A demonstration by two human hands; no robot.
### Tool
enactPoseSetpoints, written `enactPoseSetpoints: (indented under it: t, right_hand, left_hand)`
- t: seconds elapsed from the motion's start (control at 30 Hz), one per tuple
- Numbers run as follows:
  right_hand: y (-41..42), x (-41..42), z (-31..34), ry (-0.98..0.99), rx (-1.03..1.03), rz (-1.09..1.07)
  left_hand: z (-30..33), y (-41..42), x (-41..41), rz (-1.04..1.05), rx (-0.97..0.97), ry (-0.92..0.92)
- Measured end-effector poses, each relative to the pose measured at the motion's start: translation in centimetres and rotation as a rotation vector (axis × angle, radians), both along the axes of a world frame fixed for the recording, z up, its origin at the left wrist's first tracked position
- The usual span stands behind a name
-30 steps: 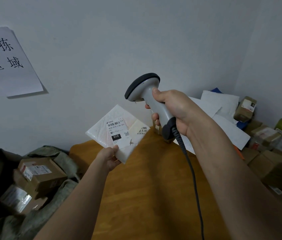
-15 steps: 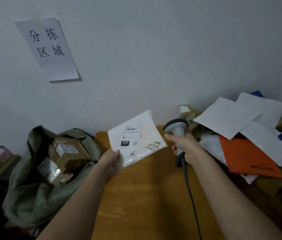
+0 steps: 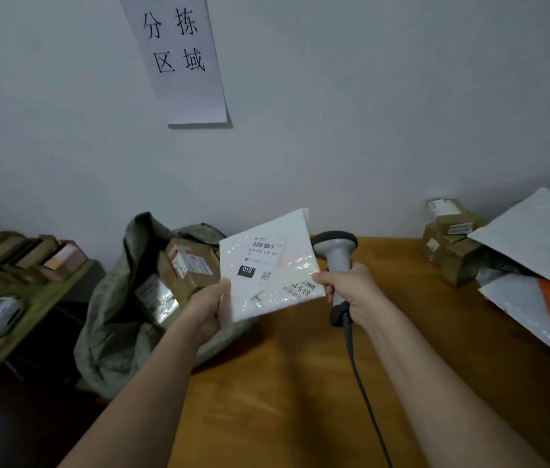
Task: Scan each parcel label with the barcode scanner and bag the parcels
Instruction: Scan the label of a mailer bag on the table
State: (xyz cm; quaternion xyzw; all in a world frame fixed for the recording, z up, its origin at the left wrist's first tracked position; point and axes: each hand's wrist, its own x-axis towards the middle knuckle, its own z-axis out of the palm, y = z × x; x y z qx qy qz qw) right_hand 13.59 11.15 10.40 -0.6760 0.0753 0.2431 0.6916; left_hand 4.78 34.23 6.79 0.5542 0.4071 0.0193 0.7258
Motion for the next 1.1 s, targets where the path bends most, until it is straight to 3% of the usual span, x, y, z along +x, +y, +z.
enactPoseSetpoints:
  t: [0.13, 0.2, 0.43, 0.8, 1.1]
  right_hand:
    - [5.5, 1.0, -0.5, -0.017, 0.015, -0.069]
    - [8.6, 1.5, -0.8, -0.010, 0.019, -0.075]
    - [18.1, 2.0, -3.8, 0.032, 0.008, -0.006]
    - [32.7, 0.5, -8.0, 0.046, 0.002, 0.070]
    - [27.1, 1.2, -5.9, 0.003, -0.019, -0.006]
  left_hand:
    - [-1.3, 6.6, 1.0, 0.274, 0.474, 0.190]
    - [-2.0, 10.2, 1.1, 0.309, 0.570, 0.279]
    - [-5.9, 20.6, 0.4, 0.229, 0.533, 0.573]
    - [-3.6, 26.4, -3.8, 0.398, 0.915, 0.329]
    - [-2.4, 22.1, -1.7, 0.156, 0.757, 0.434]
